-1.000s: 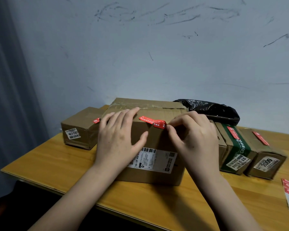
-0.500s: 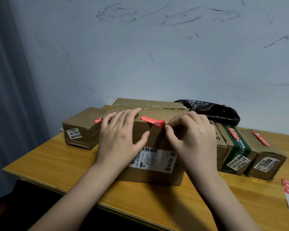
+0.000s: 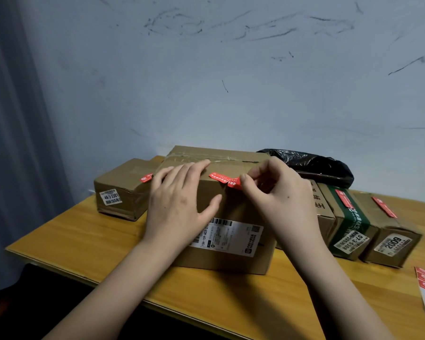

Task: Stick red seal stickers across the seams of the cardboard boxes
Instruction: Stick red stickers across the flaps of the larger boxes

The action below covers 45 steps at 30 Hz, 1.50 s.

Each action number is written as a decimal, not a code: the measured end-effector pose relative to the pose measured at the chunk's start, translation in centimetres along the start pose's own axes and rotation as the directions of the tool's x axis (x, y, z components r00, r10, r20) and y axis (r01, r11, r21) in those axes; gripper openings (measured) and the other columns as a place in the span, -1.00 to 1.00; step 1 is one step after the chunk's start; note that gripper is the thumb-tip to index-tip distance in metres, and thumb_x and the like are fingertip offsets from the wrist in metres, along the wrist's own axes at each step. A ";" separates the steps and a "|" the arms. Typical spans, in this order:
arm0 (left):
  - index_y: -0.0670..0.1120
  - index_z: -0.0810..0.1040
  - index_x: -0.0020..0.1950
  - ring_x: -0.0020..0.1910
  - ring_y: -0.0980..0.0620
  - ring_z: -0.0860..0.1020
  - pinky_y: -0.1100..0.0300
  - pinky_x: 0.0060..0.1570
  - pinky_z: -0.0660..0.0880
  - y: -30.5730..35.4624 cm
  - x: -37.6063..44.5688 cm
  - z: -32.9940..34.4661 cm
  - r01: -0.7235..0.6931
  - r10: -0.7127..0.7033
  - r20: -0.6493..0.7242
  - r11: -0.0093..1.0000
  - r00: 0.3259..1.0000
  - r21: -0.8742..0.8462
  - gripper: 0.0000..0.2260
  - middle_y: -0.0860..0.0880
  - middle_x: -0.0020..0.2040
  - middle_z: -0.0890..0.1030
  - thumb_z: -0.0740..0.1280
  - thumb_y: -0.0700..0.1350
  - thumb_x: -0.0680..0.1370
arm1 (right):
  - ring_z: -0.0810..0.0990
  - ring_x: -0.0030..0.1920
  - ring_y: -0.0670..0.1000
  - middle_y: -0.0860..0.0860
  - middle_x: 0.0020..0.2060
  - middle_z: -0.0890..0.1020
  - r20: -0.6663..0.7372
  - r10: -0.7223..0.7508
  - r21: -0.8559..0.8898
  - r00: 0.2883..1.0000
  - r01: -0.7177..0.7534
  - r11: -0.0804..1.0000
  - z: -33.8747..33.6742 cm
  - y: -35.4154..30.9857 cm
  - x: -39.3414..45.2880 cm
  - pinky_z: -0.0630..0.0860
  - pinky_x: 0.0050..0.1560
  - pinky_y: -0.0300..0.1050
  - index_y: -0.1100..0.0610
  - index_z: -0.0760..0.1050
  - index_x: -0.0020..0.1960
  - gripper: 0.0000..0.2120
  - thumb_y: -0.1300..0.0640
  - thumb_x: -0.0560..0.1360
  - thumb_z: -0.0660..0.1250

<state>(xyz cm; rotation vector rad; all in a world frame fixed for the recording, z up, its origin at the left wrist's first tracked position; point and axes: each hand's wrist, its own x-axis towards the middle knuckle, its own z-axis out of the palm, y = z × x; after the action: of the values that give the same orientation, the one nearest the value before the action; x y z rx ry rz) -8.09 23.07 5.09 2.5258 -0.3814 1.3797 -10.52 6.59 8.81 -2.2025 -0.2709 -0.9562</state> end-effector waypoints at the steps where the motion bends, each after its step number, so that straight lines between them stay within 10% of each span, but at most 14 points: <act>1: -0.08 0.50 0.25 0.10 0.00 0.55 0.10 0.24 0.25 0.0 0.0 0.0 -0.001 0.001 -0.004 1.000 1.000 -0.005 -0.54 0.01 0.08 0.61 0.24 0.15 0.45 | 0.57 -0.19 -0.03 -0.17 -0.38 0.56 0.002 0.008 0.029 1.000 -0.008 1.000 0.0 -0.1 0.2 0.48 -0.02 0.14 -0.02 0.48 -0.23 -0.85 -0.02 0.43 0.40; 29: -0.06 0.60 -0.12 -0.06 0.02 0.52 0.06 -0.12 0.48 0.6 1.7 0.3 -0.084 0.065 -0.092 0.972 0.994 -0.218 -0.91 0.01 -0.05 0.54 0.41 -0.06 0.45 | 0.60 -0.32 0.04 -0.03 -0.44 0.58 0.176 0.108 0.260 0.978 -0.153 0.953 1.4 0.1 4.4 0.49 -0.18 -0.03 0.03 0.41 -0.29 -0.79 0.07 0.40 0.43; 45: -0.05 0.54 0.00 -0.05 0.04 0.55 0.12 -0.07 0.50 0.9 2.1 -0.3 0.004 -0.017 -0.033 0.936 0.999 -0.353 -0.80 0.03 -0.02 0.50 0.30 0.03 0.45 | 0.50 -0.42 -0.13 -0.16 -0.57 0.52 0.239 0.105 0.418 0.965 -0.200 0.886 0.7 -0.4 4.5 0.44 -0.22 -0.13 0.07 0.42 -0.25 -0.81 0.14 0.45 0.41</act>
<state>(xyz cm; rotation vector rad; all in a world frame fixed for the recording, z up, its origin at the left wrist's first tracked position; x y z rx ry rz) -7.55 22.15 7.12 2.2044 -0.5538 1.2227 -7.09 6.99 11.83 -1.8681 -0.3661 -0.5101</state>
